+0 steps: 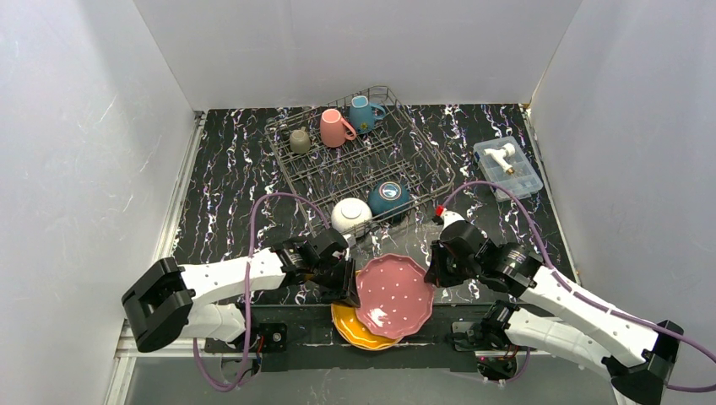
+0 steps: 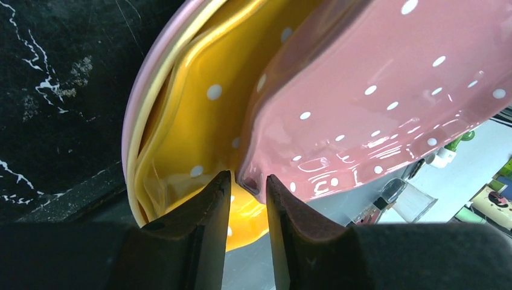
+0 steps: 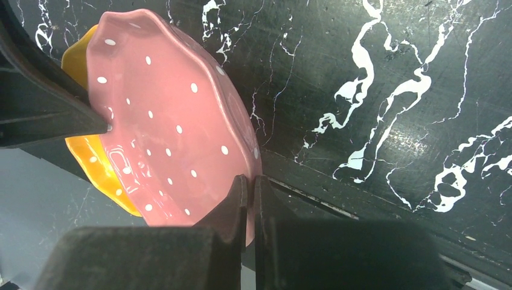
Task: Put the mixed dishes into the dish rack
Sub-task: Pick up the plate from the corner of the board.
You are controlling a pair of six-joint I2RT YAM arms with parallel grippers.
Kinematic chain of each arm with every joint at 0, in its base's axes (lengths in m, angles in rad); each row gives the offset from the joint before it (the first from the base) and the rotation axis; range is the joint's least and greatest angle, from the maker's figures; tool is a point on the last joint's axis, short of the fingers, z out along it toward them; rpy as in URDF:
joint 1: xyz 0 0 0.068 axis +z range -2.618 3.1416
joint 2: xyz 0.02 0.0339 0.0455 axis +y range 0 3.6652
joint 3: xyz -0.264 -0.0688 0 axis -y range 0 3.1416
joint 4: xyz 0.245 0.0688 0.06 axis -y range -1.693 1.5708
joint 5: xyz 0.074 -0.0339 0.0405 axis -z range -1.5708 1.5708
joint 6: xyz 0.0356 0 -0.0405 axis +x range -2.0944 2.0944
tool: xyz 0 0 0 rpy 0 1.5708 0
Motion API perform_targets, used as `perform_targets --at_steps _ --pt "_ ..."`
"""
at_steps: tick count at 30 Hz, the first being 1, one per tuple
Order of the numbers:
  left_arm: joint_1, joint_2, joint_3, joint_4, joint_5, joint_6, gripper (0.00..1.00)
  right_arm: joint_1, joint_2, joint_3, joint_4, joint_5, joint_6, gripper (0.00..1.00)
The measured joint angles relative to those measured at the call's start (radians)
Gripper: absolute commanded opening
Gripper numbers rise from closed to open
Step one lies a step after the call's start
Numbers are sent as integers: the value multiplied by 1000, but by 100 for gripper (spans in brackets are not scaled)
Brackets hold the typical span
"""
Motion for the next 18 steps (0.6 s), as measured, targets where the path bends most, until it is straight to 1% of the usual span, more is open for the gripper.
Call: perform_targets --at_steps 3,7,9,13,14,18 --pt "0 21 0 12 -4 -4 24 0 -9 0 -3 0 3 1" --pt "-2 44 0 34 -3 -12 20 0 -21 0 -3 0 10 1" --pt "-2 50 0 43 -3 -13 15 0 -27 -1 -4 0 14 1" --pt "0 56 0 57 -2 -30 1 0 -39 -6 -24 3 18 1" --pt "1 56 0 62 -1 -38 0 0 -42 -9 -37 3 19 1" --pt "1 63 0 73 3 -42 0 0 -50 -14 -47 3 29 6"
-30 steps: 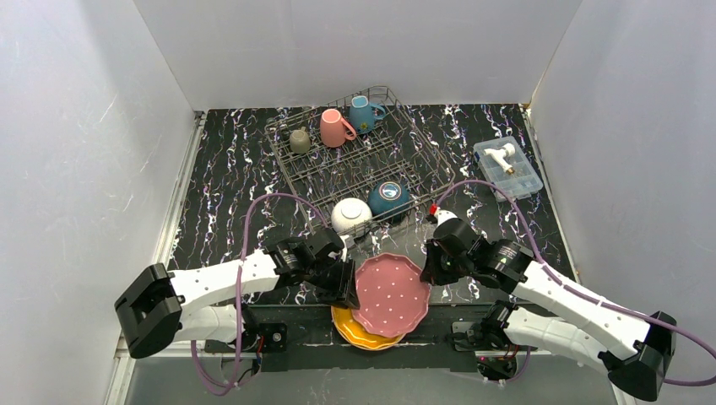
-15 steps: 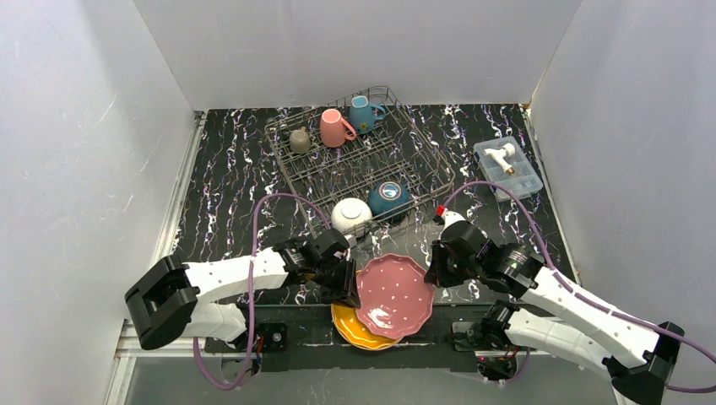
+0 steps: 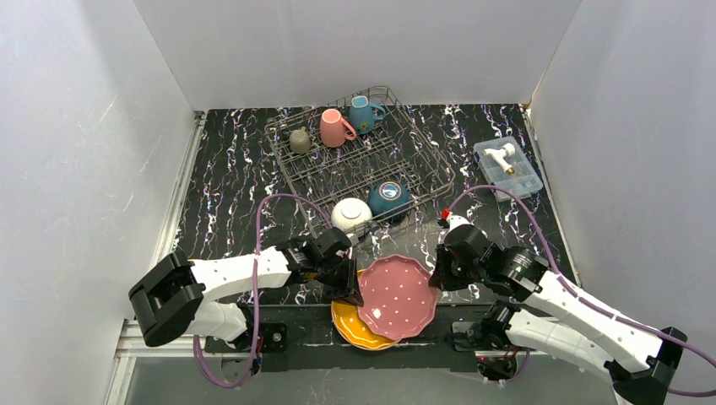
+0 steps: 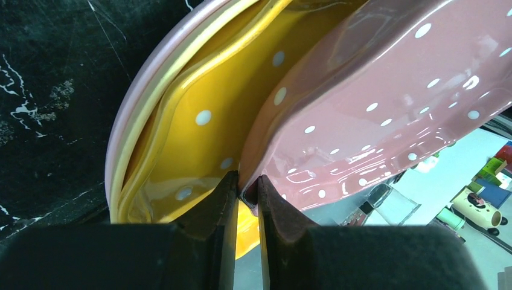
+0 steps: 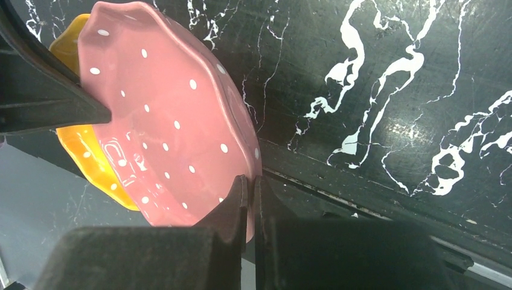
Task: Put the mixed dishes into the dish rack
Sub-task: Pick up the plate from the corner of the board.
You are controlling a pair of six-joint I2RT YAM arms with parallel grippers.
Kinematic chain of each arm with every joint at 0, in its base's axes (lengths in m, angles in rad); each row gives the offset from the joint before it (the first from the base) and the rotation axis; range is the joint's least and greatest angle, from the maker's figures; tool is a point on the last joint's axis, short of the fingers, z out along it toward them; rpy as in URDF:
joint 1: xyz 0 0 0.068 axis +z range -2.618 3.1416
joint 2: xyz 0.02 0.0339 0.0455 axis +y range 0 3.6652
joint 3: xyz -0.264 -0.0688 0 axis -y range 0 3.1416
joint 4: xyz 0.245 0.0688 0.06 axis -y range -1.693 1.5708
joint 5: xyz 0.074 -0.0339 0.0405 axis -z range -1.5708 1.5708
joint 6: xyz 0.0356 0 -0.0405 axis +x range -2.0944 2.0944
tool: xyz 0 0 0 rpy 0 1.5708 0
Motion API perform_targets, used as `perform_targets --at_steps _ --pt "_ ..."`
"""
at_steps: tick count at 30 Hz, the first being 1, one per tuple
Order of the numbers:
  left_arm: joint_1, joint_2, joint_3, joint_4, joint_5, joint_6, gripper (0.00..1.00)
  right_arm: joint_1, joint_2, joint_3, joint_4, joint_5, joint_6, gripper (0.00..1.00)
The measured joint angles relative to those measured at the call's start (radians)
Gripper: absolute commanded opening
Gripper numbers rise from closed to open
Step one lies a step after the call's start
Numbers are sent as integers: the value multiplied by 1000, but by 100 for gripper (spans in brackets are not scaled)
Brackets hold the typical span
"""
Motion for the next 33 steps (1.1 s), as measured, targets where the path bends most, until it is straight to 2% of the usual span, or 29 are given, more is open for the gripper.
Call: perform_targets --at_steps 20,33 --pt "-1 15 -3 39 9 -4 0 0 -87 -76 8 6 85 42" --pt "-9 16 -12 63 16 -6 0 0 -117 -117 -3 19 130 53"
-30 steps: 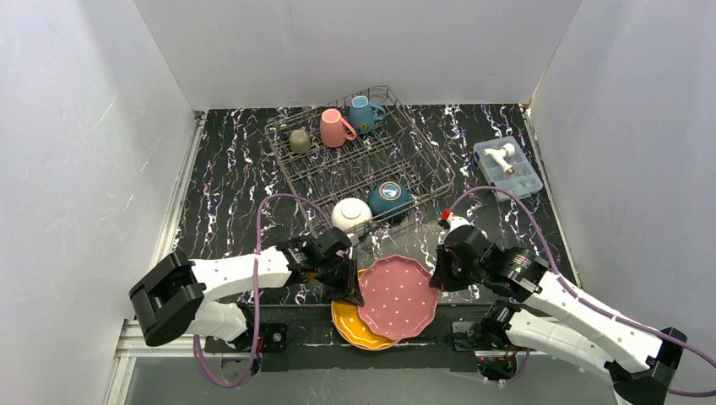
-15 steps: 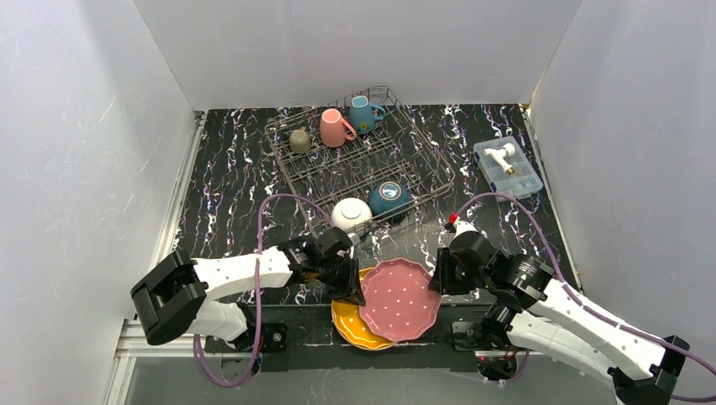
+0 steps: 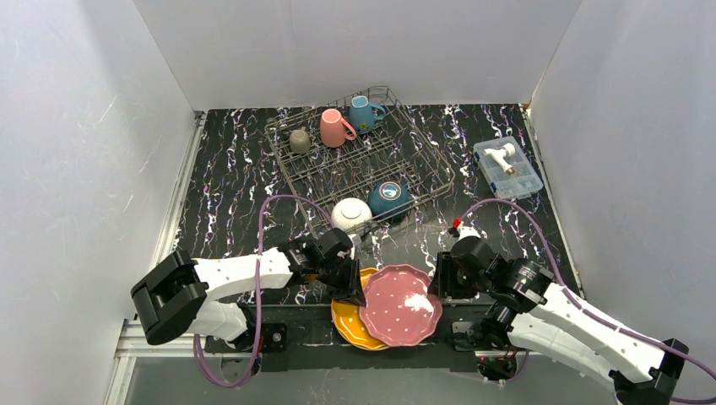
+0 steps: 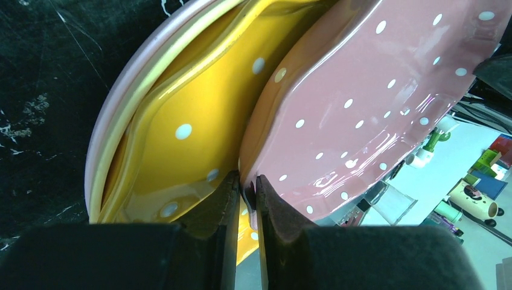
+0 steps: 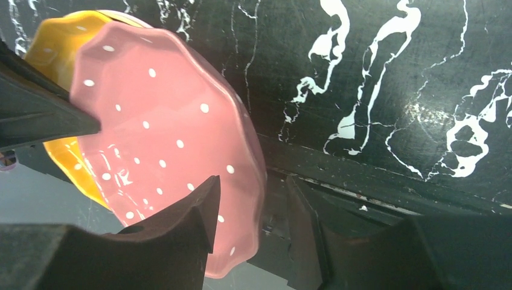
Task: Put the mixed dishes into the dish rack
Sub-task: Pick up the plate from the corner of the board.
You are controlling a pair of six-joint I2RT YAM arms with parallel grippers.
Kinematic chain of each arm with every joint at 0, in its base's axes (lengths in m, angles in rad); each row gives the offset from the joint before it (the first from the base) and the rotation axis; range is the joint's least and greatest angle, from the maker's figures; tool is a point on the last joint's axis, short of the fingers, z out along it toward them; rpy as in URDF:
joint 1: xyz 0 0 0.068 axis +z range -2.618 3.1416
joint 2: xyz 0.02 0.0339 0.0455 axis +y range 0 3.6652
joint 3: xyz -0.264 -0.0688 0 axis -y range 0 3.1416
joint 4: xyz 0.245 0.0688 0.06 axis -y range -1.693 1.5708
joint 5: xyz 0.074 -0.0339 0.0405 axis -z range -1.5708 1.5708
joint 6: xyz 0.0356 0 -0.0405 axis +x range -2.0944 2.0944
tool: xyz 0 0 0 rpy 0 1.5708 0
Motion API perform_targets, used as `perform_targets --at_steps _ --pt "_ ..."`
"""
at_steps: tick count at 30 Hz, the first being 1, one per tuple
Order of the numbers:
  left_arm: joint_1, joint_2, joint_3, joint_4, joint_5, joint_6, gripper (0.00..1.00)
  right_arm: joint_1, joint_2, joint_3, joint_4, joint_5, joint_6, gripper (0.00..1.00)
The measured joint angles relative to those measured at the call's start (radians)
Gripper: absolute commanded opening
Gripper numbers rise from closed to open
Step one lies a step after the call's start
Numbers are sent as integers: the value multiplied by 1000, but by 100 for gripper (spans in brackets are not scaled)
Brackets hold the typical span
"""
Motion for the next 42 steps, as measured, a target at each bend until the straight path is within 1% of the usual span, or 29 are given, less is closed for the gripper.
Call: perform_targets --at_steps 5,11,27,34,42 --pt "0 0 -1 3 0 0 0 0 -5 -30 -5 -1 14 55" --pt "0 0 -2 6 3 0 0 0 -32 -98 26 -30 37 57" --pt "0 6 -12 35 11 -2 0 0 -172 -252 213 -171 154 58" --pt "0 10 -13 45 16 -2 0 0 -235 -292 232 -190 190 52" --pt "1 11 -16 39 27 -3 0 -1 -293 -297 228 -194 208 47"
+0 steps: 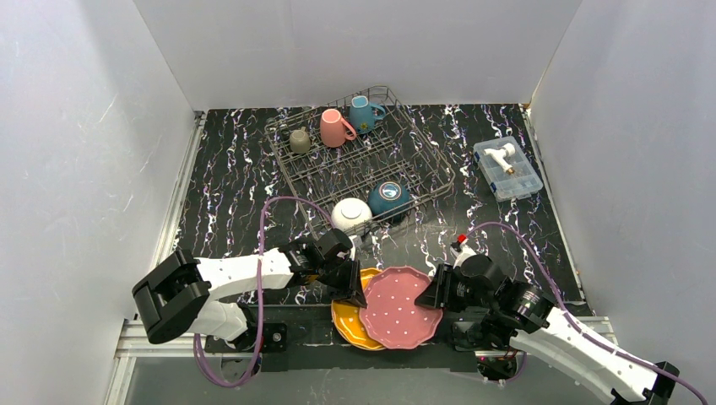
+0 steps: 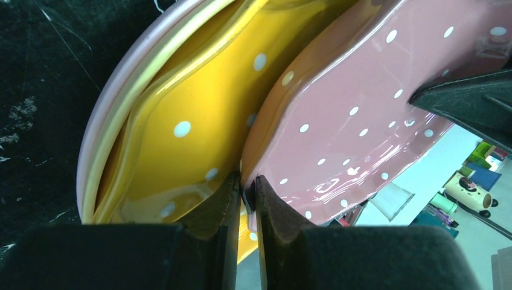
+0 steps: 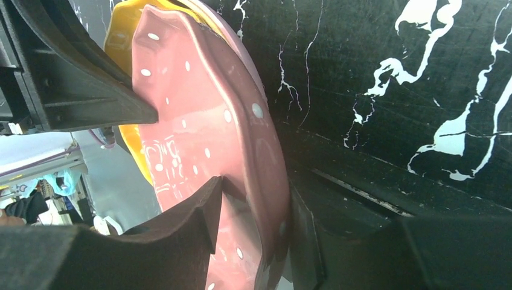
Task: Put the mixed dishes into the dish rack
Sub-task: Pick up the plate from the corner of the board.
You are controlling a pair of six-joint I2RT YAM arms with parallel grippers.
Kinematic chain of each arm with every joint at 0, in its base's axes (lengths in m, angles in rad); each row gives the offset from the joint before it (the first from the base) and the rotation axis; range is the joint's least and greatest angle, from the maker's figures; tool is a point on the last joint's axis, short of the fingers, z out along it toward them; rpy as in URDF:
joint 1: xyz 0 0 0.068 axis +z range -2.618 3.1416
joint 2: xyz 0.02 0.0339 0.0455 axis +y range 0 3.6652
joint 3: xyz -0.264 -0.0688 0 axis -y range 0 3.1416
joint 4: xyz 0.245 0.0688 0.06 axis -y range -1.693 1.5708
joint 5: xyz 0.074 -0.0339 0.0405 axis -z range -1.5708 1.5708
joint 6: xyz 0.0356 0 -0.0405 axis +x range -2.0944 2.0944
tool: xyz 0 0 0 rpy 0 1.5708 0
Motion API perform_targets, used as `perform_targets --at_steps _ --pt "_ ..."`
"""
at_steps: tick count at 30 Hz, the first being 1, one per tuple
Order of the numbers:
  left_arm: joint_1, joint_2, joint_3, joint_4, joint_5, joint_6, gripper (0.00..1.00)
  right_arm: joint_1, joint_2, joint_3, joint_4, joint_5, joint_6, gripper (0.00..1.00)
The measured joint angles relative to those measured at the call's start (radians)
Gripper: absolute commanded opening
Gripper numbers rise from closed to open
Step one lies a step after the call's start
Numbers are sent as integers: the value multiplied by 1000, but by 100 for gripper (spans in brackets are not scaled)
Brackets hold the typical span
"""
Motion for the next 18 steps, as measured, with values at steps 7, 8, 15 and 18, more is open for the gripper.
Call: perform_targets --at_steps 7,8,15,18 --pt "2 -2 -2 -15 6 -4 0 -1 -3 -1 12 -13 13 35" --pt "2 -3 -3 -16 6 -5 0 -1 -3 -1 14 -14 14 32" --pt "2 -6 -4 -24 8 -5 0 -2 -2 6 19 -26 11 1" --pt "2 -6 -5 -25 9 -5 0 -2 -2 21 19 -29 5 1"
